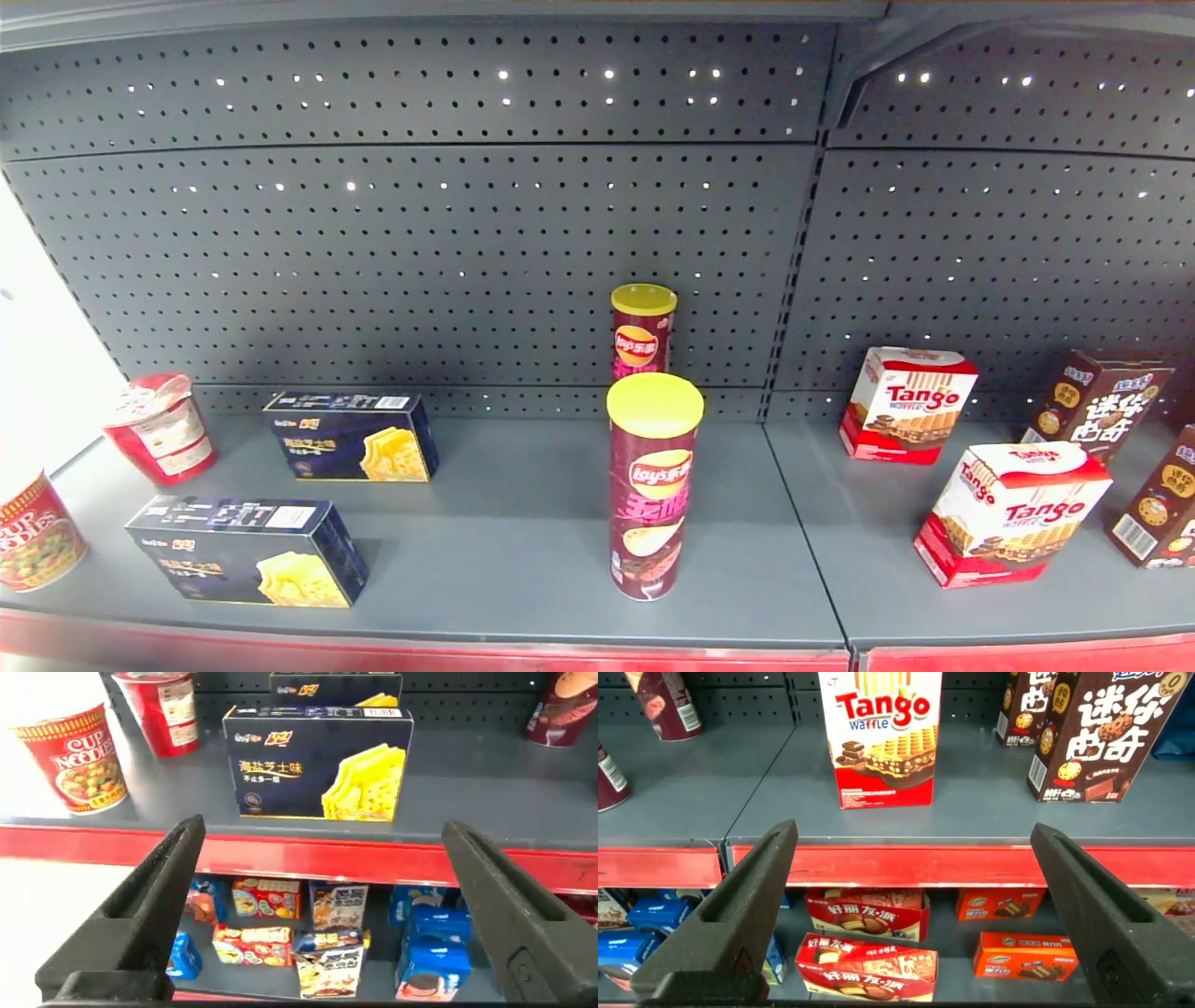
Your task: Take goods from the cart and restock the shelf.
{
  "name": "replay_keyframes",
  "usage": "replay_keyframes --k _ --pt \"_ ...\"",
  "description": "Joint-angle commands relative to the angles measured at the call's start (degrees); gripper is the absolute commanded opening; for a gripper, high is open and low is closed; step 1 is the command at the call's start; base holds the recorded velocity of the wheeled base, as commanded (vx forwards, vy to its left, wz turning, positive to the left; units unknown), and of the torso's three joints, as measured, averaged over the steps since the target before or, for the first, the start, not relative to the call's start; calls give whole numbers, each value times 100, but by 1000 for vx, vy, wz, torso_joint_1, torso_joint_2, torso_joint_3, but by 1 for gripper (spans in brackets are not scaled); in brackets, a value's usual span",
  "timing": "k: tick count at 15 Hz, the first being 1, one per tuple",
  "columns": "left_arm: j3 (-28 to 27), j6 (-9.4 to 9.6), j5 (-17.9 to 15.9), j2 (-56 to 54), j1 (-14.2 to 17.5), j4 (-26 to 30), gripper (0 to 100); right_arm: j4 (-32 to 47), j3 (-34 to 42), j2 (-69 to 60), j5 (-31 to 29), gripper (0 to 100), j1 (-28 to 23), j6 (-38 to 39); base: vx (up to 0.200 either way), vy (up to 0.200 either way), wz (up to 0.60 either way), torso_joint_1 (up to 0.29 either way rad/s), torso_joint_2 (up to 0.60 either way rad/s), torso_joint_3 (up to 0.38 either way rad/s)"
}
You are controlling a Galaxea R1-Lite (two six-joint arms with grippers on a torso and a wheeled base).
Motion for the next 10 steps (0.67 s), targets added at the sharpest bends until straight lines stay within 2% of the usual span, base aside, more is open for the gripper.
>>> replay_keyframes --k 1,5,10 --pt "0 13 -207 17 -1 -6 100 -1 0 7 1 100 0 2 0 0 0 0 0 0" --pt "0 -31 -128 8 -1 -6 100 -1 0 7 1 100 0 2 0 0 0 0 0 0" --pt "0 22 -136 8 -1 3 100 -1 0 7 1 100 0 2 0 0 0 0 0 0"
